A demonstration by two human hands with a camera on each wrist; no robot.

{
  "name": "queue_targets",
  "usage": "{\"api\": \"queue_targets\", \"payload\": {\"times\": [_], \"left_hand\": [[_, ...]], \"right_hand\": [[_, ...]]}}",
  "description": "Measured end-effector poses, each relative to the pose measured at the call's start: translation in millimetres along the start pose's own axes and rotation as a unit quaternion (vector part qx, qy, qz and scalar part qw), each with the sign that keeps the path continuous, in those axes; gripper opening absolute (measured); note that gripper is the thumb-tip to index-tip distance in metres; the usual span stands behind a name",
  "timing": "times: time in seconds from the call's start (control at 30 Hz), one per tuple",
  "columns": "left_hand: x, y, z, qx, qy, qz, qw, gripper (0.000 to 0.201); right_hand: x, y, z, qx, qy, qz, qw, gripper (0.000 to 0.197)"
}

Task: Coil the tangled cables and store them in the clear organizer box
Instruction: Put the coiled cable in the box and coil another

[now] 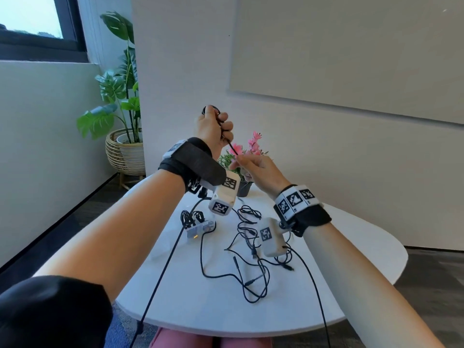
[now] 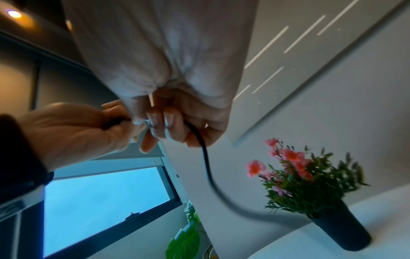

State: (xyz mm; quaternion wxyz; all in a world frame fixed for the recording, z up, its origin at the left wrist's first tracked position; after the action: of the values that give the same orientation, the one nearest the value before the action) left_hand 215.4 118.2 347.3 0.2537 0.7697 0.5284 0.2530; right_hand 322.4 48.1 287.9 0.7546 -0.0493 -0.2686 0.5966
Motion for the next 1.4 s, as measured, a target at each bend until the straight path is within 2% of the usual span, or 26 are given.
{"api": "queue_targets", "payload": {"times": [0.07,0.13,0.2,0.23,0.27,0.37,0.4,0.43,0.5,0.57,0.63,0.73,0.8,0.87,0.9,1.0,1.07,1.13,1.17,1.23,1.33,1.4], "left_hand": [[2.4,-4.4,-4.7,0.096,0.018,-0.001,0.995,0.029],[2.9,-7.6,-4.3,0.202,0.018,0.015,0.979,0.023],[-0.2,-10.7,5.1,0.293,-0.006,0.042,0.955,0.022],[-2.2,-12.2,11.9,0.355,0.006,0.062,0.933,0.024],[-5.7,-13.3,17.9,0.436,0.039,0.087,0.895,0.025],[-20.9,-19.8,29.8,0.661,0.127,0.145,0.725,0.028],[-26.0,-23.5,32.4,0.698,0.139,0.157,0.685,0.03],[-30.3,-27.8,34.8,0.713,0.144,0.168,0.666,0.032],[-39.6,-37.2,38.8,0.711,0.144,0.182,0.664,0.036],[-47.5,-46.6,46.3,0.7,0.136,0.206,0.67,0.042],[-54.9,-53.9,55.3,0.699,0.109,0.241,0.665,0.05],[-64.6,-64.0,67.9,0.714,0.059,0.281,0.639,0.062],[-64.5,-72.1,75.5,0.732,0.056,0.28,0.619,0.051],[-62.8,-80.0,79.7,0.731,0.043,0.263,0.628,0.044],[-62.6,-84.0,81.5,0.717,0.027,0.258,0.647,0.042],[-67.8,-91.4,88.3,0.631,-0.022,0.257,0.731,0.032],[-73.1,-95.1,94.4,0.578,-0.027,0.257,0.774,0.028],[-75.9,-101.7,99.5,0.506,-0.027,0.24,0.828,0.024],[-76.5,-106.7,100.0,0.473,-0.032,0.216,0.854,0.022],[-77.7,-117.6,100.3,0.424,-0.061,0.161,0.889,0.028],[-77.3,-125.2,109.0,0.358,-0.077,0.109,0.924,0.04],[-74.7,-126.3,116.0,0.266,-0.076,0.035,0.96,0.044]], "right_hand": [[-6.5,-9.4,-4.5,0.003,0.013,-0.01,1.0,0.032],[-9.9,-22.7,-6.3,-0.02,0.015,-0.037,0.999,0.025],[-10.6,-32.9,-4.5,-0.029,0.016,-0.053,0.998,0.02],[-10.3,-34.8,-1.3,-0.041,0.008,-0.05,0.998,0.019],[-10.3,-34.8,2.7,-0.064,-0.007,-0.043,0.997,0.018],[-15.3,-30.6,14.5,-0.173,-0.082,-0.047,0.98,0.007],[-19.9,-29.3,18.0,-0.199,-0.119,-0.062,0.971,0.007],[-24.7,-27.7,19.4,-0.212,-0.149,-0.073,0.963,0.008],[-33.4,-25.4,17.6,-0.204,-0.171,-0.087,0.96,0.008],[-38.9,-22.1,10.4,-0.156,-0.158,-0.093,0.971,0.011],[-42.1,-16.3,1.6,-0.136,-0.134,-0.085,0.978,0.011],[-43.7,-5.9,-10.9,-0.118,-0.082,-0.027,0.989,0.007],[-43.1,-1.1,-17.9,-0.109,-0.049,0.012,0.993,0.005],[-42.6,1.7,-22.3,-0.093,-0.029,0.033,0.995,0.007],[-42.2,2.5,-25.0,-0.077,-0.018,0.037,0.996,0.008],[-41.3,3.1,-35.9,-0.023,0.023,0.0,0.999,0.012],[-42.6,3.2,-47.1,-0.022,0.044,-0.044,0.998,0.027],[-48.0,3.4,-56.7,-0.025,0.04,-0.07,0.996,0.033],[-51.3,3.7,-61.8,-0.023,0.036,-0.078,0.996,0.029],[-57.7,3.4,-72.9,-0.011,0.035,-0.095,0.995,0.01],[-66.8,15.3,-88.8,-0.012,0.056,-0.093,0.994,0.016],[-71.1,33.9,-92.0,-0.032,0.067,-0.074,0.994,0.02]]}}
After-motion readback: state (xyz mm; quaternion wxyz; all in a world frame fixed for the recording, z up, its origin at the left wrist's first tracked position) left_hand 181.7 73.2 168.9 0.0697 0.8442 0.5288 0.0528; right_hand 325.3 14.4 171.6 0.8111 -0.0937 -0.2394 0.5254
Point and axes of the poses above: each hand's wrist, its own x-axis towards the middle knuckle, its own y-axis out of the palm, z = x × y, the point moved 4 cm from there along x, towards the middle knuckle, and after that the axes turned 3 degrees about -z, right-handed, at the moved point
